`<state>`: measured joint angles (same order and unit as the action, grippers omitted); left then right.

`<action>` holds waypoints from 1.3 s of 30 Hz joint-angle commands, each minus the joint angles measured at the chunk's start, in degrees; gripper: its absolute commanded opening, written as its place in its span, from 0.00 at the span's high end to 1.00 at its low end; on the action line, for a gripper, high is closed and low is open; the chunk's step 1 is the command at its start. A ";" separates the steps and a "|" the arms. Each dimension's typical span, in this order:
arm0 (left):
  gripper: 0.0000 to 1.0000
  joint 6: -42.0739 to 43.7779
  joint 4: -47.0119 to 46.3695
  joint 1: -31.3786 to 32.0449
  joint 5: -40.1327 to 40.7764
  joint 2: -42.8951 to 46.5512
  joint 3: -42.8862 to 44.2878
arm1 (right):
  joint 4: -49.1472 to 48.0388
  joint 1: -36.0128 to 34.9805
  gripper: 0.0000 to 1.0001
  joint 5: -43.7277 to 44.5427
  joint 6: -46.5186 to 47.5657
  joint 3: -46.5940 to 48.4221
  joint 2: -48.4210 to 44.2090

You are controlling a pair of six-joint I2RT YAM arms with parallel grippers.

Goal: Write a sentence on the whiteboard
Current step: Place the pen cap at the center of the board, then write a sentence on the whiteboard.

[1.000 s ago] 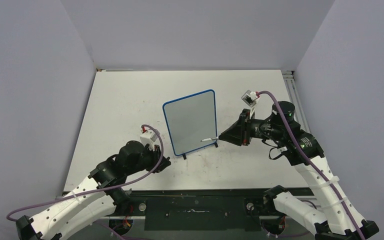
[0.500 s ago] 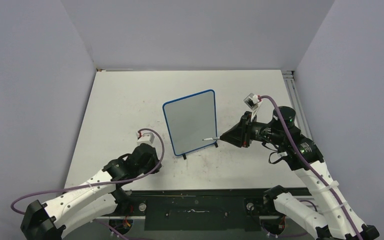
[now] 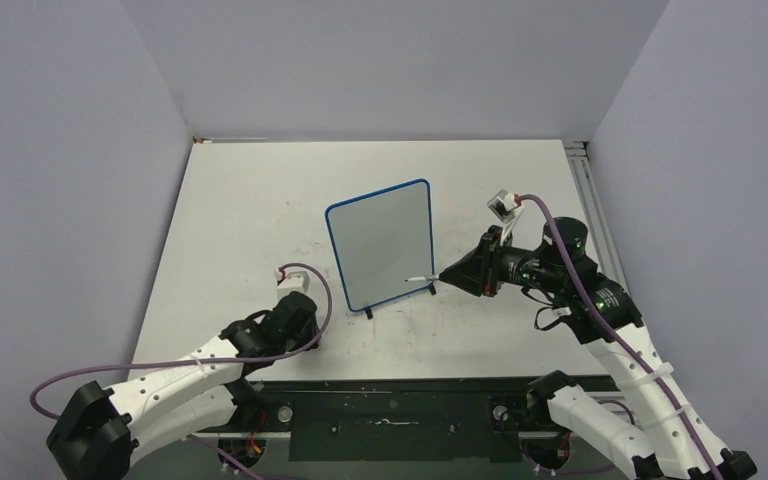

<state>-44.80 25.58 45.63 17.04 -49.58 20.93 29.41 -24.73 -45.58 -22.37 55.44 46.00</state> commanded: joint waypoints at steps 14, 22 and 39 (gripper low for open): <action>0.45 0.03 1.90 -0.72 5.76 7.05 4.49 | -3.41 -0.36 0.95 1.73 0.23 -1.04 0.02; 0.30 13.39 6.04 -0.29 -4.38 18.27 14.45 | -5.19 -1.13 0.95 -1.05 -1.22 -3.06 1.77; 0.29 33.99 -1.97 15.54 -28.84 3.18 30.09 | -6.71 -15.95 0.95 -0.78 -3.74 -3.41 8.99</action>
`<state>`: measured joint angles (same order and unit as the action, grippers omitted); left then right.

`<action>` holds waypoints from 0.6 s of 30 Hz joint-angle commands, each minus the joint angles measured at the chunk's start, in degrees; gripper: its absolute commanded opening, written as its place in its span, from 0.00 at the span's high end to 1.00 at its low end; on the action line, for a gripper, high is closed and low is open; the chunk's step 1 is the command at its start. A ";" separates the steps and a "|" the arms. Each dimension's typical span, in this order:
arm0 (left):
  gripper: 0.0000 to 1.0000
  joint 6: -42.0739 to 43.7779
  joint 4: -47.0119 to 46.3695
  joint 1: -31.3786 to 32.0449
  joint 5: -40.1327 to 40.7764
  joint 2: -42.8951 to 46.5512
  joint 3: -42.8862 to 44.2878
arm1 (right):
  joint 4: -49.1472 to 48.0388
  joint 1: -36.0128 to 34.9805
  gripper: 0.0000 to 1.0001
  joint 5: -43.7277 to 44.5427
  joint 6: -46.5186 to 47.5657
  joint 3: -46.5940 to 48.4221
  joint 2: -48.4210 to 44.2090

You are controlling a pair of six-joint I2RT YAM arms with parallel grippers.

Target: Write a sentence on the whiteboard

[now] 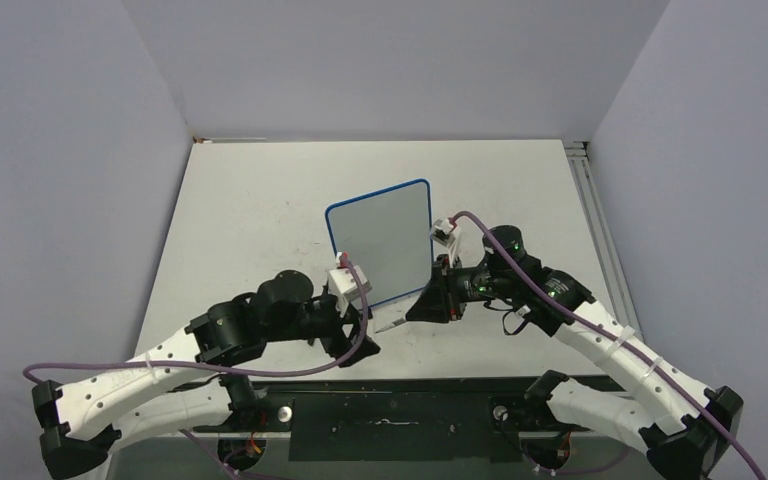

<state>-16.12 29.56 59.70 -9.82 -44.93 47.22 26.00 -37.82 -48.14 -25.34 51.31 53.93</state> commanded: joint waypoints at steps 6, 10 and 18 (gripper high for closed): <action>0.28 8.23 -6.73 1.56 -5.32 -5.25 5.15 | -3.02 -4.31 0.95 0.85 -1.00 1.48 2.19; 0.28 8.72 -7.72 1.56 -7.58 -6.11 5.20 | -3.30 -5.15 0.95 0.01 -1.23 1.60 3.07; 0.48 9.17 -8.03 1.65 -9.29 -7.60 4.85 | -6.36 -6.71 0.95 -1.56 -3.35 1.12 4.11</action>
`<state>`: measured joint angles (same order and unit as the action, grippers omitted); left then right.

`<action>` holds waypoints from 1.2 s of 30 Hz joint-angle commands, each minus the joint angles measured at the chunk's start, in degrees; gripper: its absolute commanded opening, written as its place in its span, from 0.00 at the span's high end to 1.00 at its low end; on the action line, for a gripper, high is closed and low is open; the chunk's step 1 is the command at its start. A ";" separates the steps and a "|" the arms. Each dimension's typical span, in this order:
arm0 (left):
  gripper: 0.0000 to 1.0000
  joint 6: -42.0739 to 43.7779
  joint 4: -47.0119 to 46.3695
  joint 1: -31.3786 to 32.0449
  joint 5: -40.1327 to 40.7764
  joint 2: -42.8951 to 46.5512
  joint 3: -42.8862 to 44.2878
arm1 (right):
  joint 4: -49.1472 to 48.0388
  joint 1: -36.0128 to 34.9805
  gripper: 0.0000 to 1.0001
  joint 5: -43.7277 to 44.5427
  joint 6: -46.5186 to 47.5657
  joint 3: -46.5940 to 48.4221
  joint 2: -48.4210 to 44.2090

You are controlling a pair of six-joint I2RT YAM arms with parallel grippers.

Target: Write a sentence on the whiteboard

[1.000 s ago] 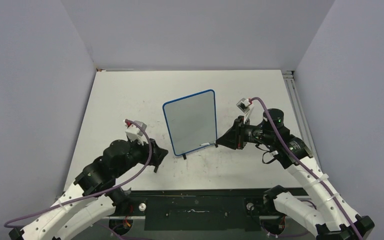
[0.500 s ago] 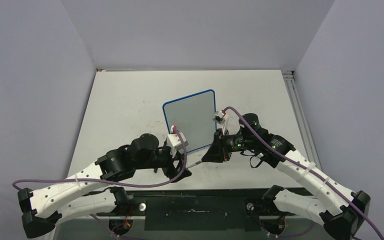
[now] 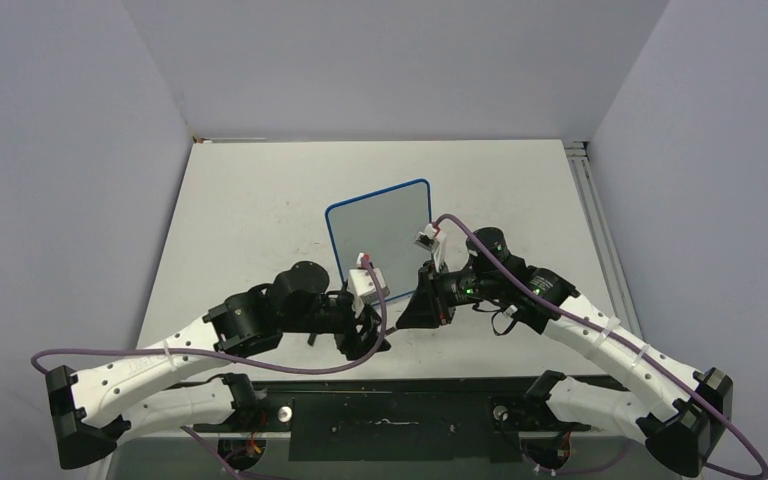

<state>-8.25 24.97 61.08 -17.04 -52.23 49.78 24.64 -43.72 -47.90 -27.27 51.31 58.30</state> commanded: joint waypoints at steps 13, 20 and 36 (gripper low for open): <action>0.72 1.51 -2.92 0.59 -5.10 -1.85 1.70 | -5.96 -1.57 0.95 -3.87 -2.66 0.77 -0.08; 0.78 2.09 -1.46 0.84 -4.68 -2.29 1.53 | -6.16 -1.63 0.95 -4.83 -3.00 0.62 -0.45; 1.00 5.97 1.72 1.19 -5.68 -2.14 2.10 | -7.25 -2.08 0.67 -7.22 -3.69 0.03 1.36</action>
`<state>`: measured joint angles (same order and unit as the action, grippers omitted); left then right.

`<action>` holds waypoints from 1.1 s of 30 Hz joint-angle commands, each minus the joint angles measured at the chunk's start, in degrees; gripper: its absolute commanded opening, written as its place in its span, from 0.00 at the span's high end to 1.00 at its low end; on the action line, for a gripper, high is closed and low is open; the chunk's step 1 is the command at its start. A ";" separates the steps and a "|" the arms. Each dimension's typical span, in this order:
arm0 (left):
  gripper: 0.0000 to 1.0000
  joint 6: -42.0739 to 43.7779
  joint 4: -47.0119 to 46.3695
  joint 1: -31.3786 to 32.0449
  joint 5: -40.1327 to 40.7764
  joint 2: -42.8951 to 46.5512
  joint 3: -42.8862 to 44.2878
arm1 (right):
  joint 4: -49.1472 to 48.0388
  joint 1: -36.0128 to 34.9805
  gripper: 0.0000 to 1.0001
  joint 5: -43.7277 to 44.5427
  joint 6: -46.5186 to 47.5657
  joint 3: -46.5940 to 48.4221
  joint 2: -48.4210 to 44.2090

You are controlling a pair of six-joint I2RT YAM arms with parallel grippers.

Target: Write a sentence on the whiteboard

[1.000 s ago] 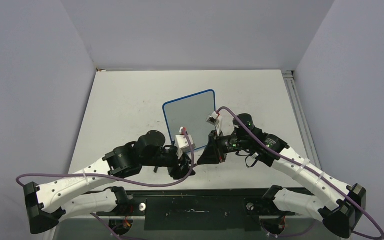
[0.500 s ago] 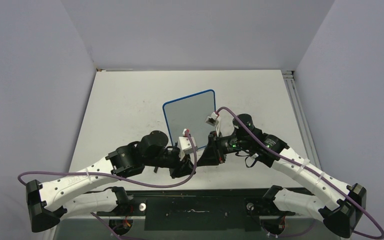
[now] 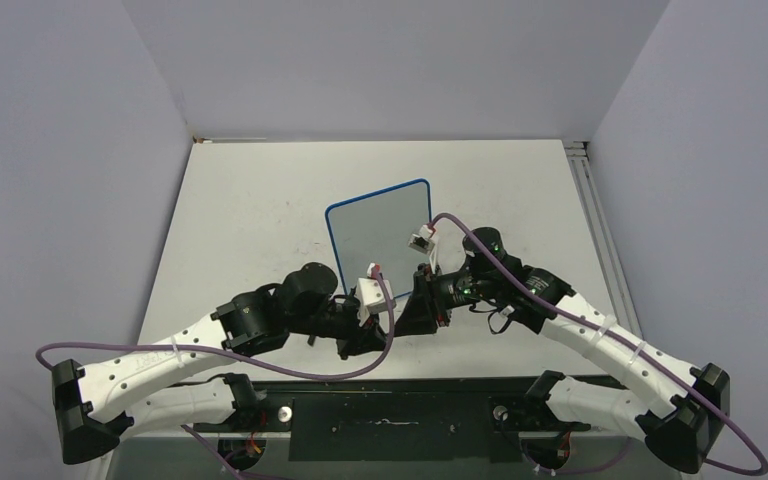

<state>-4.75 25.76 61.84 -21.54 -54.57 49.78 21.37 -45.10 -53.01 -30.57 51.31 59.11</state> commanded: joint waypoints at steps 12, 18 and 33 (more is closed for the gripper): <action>1.00 4.34 1.65 0.57 -1.15 -1.04 3.23 | -3.75 -2.54 0.64 -2.09 -0.35 -0.33 1.79; 1.00 4.42 2.05 0.55 -0.70 -1.46 3.56 | -2.11 -3.62 0.64 -0.62 0.93 -0.16 2.75; 1.00 5.97 1.73 0.52 -0.34 -1.62 3.00 | -1.81 -4.69 0.74 1.35 1.21 0.17 3.41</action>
<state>-0.75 28.97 62.28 -21.85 -56.16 50.50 21.12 -49.17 -51.57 -30.06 50.83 62.57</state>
